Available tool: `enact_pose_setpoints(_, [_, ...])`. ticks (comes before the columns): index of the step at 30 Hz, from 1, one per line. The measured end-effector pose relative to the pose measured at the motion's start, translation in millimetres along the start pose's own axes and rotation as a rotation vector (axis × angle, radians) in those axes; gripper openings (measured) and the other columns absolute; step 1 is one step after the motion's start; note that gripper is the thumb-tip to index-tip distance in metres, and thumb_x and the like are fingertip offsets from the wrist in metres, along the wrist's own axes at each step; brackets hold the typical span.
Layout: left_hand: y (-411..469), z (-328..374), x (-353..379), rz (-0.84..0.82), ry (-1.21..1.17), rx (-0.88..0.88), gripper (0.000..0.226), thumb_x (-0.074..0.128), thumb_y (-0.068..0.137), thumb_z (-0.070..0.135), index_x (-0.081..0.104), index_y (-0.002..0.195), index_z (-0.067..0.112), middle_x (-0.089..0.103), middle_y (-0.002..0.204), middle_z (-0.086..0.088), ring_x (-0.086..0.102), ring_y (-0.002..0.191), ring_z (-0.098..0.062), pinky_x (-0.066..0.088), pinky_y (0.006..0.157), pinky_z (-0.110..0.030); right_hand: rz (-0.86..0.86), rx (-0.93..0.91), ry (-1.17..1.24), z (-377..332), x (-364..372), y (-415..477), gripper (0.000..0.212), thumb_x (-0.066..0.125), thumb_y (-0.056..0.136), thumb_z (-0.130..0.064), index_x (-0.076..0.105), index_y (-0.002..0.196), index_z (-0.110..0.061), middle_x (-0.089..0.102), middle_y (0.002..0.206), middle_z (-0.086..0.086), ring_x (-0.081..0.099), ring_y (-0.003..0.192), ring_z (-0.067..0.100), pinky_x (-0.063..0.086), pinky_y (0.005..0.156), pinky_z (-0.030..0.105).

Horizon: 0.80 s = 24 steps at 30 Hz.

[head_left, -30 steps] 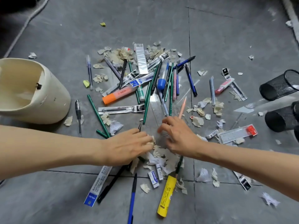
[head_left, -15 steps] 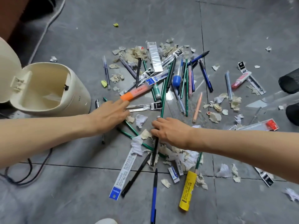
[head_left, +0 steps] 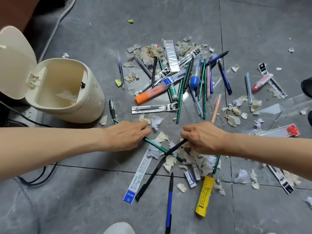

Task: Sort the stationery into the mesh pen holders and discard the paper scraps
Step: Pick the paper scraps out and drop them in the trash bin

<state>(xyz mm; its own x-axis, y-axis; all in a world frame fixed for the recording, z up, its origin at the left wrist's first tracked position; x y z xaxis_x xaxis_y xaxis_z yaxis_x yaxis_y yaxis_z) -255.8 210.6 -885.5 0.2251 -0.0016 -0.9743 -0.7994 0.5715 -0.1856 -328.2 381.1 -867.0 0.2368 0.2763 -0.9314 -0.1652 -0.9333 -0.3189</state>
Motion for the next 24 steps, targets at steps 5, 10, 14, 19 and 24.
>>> enact_pose_setpoints(5, [13, 0, -3, -0.127, -0.099, -0.121, 0.012, 0.050, 0.078, 0.011, 0.040, 0.085, 0.012, 0.043, 0.092, -0.006, 0.037, 0.064, -0.023, 0.012, 0.043, -0.029, -0.041, -0.034, 0.060, -19, 3, -9, 0.009, 0.052, 0.080, -0.023, 0.052, 0.082, -0.014, 0.051, 0.066, -0.001, 0.043, 0.046, 0.021, 0.030, 0.037, 0.026])
enact_pose_setpoints(10, [21, 4, -19, -0.331, -0.256, -0.175, 0.024, 0.055, 0.080, 0.021, 0.032, 0.089, 0.020, 0.045, 0.085, 0.004, 0.040, 0.072, -0.019, 0.024, 0.059, -0.030, 0.030, 0.078, 0.081, -24, -6, -7, 0.030, 0.058, 0.088, -0.043, 0.047, 0.085, -0.016, 0.048, 0.055, -0.004, 0.039, 0.044, 0.022, 0.026, 0.039, 0.025])
enact_pose_setpoints(14, [24, -1, -38, -0.182, -0.449, -0.237, 0.033, 0.056, 0.082, 0.021, 0.042, 0.112, 0.021, 0.049, 0.079, 0.009, 0.043, 0.070, -0.016, 0.037, 0.063, -0.030, 0.034, 0.265, 0.075, -6, -18, -8, 0.035, 0.060, 0.089, -0.036, 0.049, 0.116, -0.015, 0.042, 0.057, -0.007, 0.047, 0.054, 0.020, 0.024, 0.041, 0.024])
enact_pose_setpoints(19, [31, -14, -46, -0.092, -0.598, -0.363, 0.025, 0.054, 0.084, 0.012, 0.059, 0.108, 0.015, 0.061, 0.093, 0.003, 0.052, 0.080, -0.015, 0.046, 0.074, -0.033, 0.095, 0.436, 0.177, 18, -34, -11, 0.018, 0.059, 0.091, -0.035, 0.058, 0.101, -0.020, 0.059, 0.074, -0.009, 0.052, 0.060, 0.009, 0.040, 0.052, 0.015])
enact_pose_setpoints(24, [45, -54, -41, 0.091, -0.830, -0.809, 0.017, 0.054, 0.085, 0.002, 0.061, 0.099, 0.007, 0.056, 0.087, -0.006, 0.051, 0.074, -0.020, 0.037, 0.053, -0.023, 0.179, 0.776, 0.960, 44, -28, -10, 0.008, 0.058, 0.092, -0.019, 0.060, 0.091, -0.011, 0.057, 0.074, -0.002, 0.050, 0.058, 0.005, 0.037, 0.045, 0.010])
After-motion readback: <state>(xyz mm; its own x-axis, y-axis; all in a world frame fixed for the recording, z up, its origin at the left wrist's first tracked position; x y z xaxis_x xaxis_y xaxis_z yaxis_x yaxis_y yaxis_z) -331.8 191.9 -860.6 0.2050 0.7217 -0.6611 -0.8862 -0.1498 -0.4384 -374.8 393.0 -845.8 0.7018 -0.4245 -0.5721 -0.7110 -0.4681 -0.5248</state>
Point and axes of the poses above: each hand's wrist, its own y-axis towards the middle knuckle, its own x-axis out of the palm, z = x × y, the point moved 6 cm from there along y, towards the middle knuckle
